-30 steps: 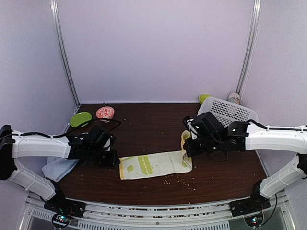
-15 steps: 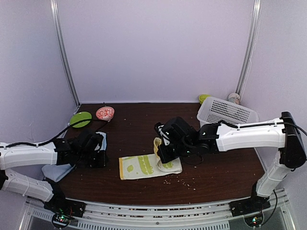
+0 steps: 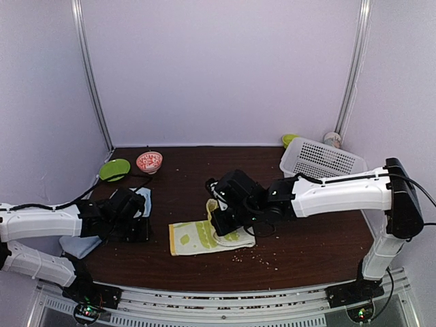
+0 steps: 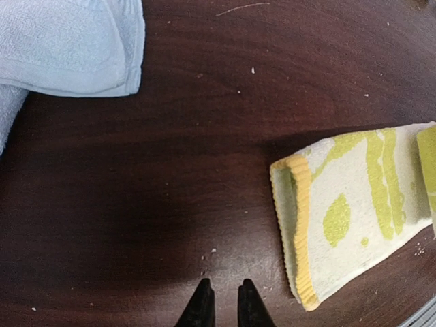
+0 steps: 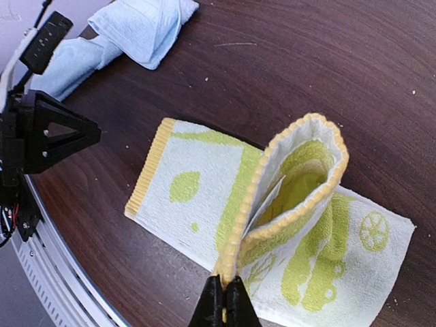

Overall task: Roll the towels
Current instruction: Fold the towel at the center of the board.

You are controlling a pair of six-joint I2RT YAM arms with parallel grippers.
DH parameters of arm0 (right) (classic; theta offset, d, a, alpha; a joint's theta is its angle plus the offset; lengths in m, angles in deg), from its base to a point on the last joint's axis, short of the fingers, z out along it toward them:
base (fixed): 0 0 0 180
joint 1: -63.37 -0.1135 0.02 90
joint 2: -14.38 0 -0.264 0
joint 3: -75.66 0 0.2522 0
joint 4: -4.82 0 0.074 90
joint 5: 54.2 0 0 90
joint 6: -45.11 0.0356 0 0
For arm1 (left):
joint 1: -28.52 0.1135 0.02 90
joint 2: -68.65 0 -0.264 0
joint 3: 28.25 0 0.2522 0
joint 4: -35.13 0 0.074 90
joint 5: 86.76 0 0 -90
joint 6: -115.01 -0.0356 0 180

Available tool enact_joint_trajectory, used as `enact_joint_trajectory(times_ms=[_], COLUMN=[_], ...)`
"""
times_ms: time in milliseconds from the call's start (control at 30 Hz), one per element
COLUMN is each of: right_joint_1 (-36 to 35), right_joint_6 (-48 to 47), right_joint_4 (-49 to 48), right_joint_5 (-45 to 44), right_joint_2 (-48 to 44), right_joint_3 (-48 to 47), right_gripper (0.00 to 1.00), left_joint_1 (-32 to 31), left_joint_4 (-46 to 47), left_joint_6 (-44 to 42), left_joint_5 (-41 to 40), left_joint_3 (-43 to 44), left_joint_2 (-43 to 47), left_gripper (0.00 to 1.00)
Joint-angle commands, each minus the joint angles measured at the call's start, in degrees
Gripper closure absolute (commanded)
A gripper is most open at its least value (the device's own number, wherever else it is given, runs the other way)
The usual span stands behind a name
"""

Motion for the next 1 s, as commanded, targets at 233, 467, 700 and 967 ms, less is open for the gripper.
enact_joint_trajectory(times_ms=[233,467,700,967], right_joint_1=[-1.61,-1.78,-2.49,-3.20], right_joint_6=[-0.77,-0.99,-0.98,-0.51], right_joint_4=[-0.70,-0.67,-0.65,-0.67], right_joint_5=[-0.17,0.86,2.43,4.67], right_joint_2=[2.67,6.84,9.81,12.46], right_joint_3=[-7.66,-10.06,-11.72,-13.59], right_gripper=[1.00,1.00,1.00,1.00], left_joint_1=[-0.23,-0.24,-0.23,-0.23], left_joint_4=[1.49,1.56,1.49,1.75], left_joint_6=[0.89,0.99,1.05,1.22], left_joint_5=[-0.50,-0.33,-0.22,-0.04], left_joint_3=[-1.38,-1.60,-1.78,-2.19], left_joint_2=[0.75,0.60,0.49,0.38], left_gripper=[0.88,0.88,0.88,0.88])
